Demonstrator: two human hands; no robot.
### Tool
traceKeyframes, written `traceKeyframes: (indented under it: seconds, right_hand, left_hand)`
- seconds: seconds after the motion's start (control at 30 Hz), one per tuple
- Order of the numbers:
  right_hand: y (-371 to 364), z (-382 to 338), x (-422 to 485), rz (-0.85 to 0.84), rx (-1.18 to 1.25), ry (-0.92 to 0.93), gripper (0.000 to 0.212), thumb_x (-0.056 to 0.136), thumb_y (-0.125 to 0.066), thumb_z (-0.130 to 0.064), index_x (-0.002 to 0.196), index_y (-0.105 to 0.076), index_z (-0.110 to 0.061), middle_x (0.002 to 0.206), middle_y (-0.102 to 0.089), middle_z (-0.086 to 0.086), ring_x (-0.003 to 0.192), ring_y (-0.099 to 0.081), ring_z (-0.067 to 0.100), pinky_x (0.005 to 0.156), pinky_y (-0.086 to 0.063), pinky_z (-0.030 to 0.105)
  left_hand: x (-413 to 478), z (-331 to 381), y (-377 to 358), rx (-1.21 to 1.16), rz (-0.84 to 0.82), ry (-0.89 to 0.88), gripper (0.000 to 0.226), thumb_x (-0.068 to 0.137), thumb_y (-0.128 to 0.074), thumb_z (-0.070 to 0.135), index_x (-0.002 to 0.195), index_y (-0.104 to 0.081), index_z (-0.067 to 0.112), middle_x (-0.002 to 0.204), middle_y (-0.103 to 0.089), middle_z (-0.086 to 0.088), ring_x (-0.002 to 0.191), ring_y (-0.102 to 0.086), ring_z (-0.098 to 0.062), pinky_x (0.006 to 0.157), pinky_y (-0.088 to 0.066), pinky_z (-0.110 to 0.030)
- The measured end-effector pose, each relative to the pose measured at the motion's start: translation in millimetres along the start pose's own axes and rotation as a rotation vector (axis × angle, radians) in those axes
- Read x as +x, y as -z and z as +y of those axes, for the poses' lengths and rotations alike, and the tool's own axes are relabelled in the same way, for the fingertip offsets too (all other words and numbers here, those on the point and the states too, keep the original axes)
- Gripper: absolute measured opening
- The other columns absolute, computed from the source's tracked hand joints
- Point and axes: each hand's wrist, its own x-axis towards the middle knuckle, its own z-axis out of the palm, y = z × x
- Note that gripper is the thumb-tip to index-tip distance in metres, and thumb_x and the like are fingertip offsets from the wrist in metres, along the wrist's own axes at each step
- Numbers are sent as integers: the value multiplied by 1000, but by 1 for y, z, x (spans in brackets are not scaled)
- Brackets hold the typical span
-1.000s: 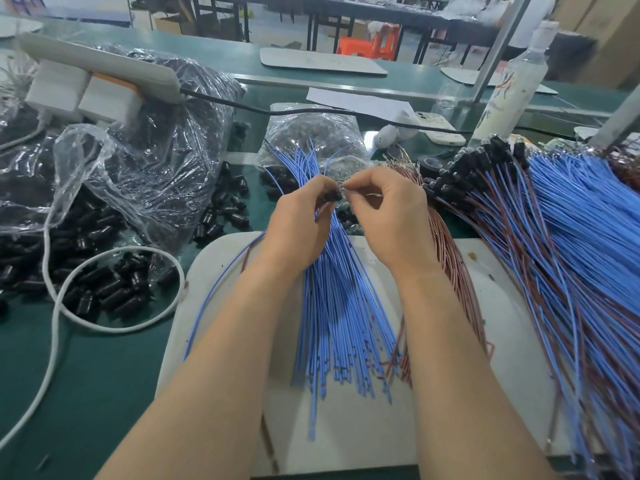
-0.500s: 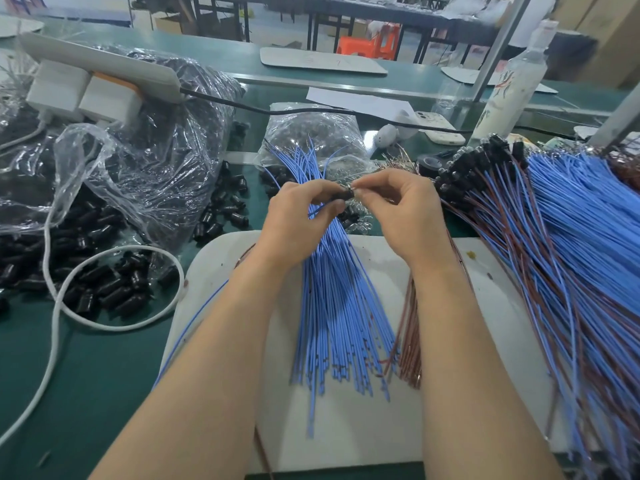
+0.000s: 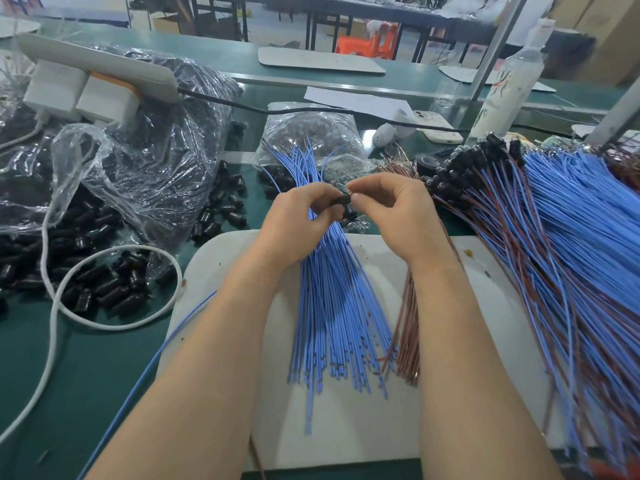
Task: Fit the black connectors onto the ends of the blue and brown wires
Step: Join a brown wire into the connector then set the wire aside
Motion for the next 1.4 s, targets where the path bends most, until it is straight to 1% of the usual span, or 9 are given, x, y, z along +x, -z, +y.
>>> traceKeyframes:
  seconds: [0.13, 0.23, 0.4, 0.5, 0.57, 0.73, 1.07, 1.17, 1.4]
  right_hand:
    - [-5, -1, 0, 21, -35, 9, 18, 87, -61, 0, 100, -70, -10, 90, -70, -1, 85, -66, 6, 84, -52, 18]
    - [-3, -1, 0, 138, -33, 37, 13, 88, -63, -5, 95, -70, -13, 88, -70, -2, 81, -64, 4, 81, -51, 17]
    - [-5, -3, 0, 143, 60, -9, 13, 88, -64, -5, 96, -69, -14, 88, -70, 1, 85, -66, 13, 85, -55, 31]
    - [-9, -6, 0, 121, 103, -14, 16, 88, -62, -1, 98, -68, -12, 89, -69, 3, 87, -67, 17, 88, -55, 35]
    - [-9, -7, 0, 123, 80, 14, 15, 89, -61, -3, 98, -68, -13, 88, -69, 0, 85, -66, 14, 87, -54, 32]
    - [-10, -10, -2, 117, -21, 92, 14, 88, -63, -7, 98, -70, -14, 86, -67, -11, 79, -61, -5, 78, -48, 11]
    - [-14, -12, -4, 130, -133, 165, 9, 87, -64, -3, 89, -69, -10, 81, -66, -4, 78, -64, 11, 76, -52, 21]
    - [-14, -12, -4, 136, -162, 172, 10, 86, -64, -3, 88, -71, -10, 81, -66, -2, 77, -65, 14, 75, -52, 23]
    - [-11, -8, -1, 129, -60, 56, 13, 86, -66, -6, 94, -74, -12, 83, -70, -4, 80, -67, 8, 83, -54, 27]
  left_hand:
    - [0, 0, -3, 4, 18, 20, 19, 90, -63, 18, 107, -67, 24, 82, -65, 11, 78, -55, -3, 69, -34, 1]
    - [2, -2, -3, 49, 51, 22, 19, 92, -61, 19, 109, -66, 24, 86, -64, 8, 69, -50, -2, 64, -36, -7]
    - [0, -1, -2, -63, 125, 21, 16, 92, -58, 9, 105, -62, 17, 96, -70, 2, 91, -62, -10, 83, -45, -17]
    - [-1, -1, -2, -117, 139, 5, 18, 91, -57, 3, 101, -60, 17, 90, -68, 11, 91, -63, -2, 86, -46, -13]
    - [-1, -1, -2, -128, 140, 0, 19, 91, -56, 2, 101, -60, 17, 88, -66, 16, 88, -62, 4, 87, -45, -11]
    - [-1, -1, -3, -132, 133, -5, 19, 91, -55, 1, 101, -59, 16, 89, -65, 15, 92, -62, 2, 89, -45, -11]
    - [-2, 2, -2, -60, 113, -1, 21, 92, -52, 2, 106, -61, 14, 96, -68, 5, 93, -62, -7, 88, -46, -13]
    - [-2, 3, -3, -19, 93, -31, 23, 92, -51, 1, 109, -62, 11, 98, -68, 1, 93, -60, -14, 88, -46, -21]
    - [-2, 4, -2, 60, 74, -22, 20, 93, -57, 13, 110, -66, 18, 91, -63, 9, 91, -50, -13, 73, -33, -5]
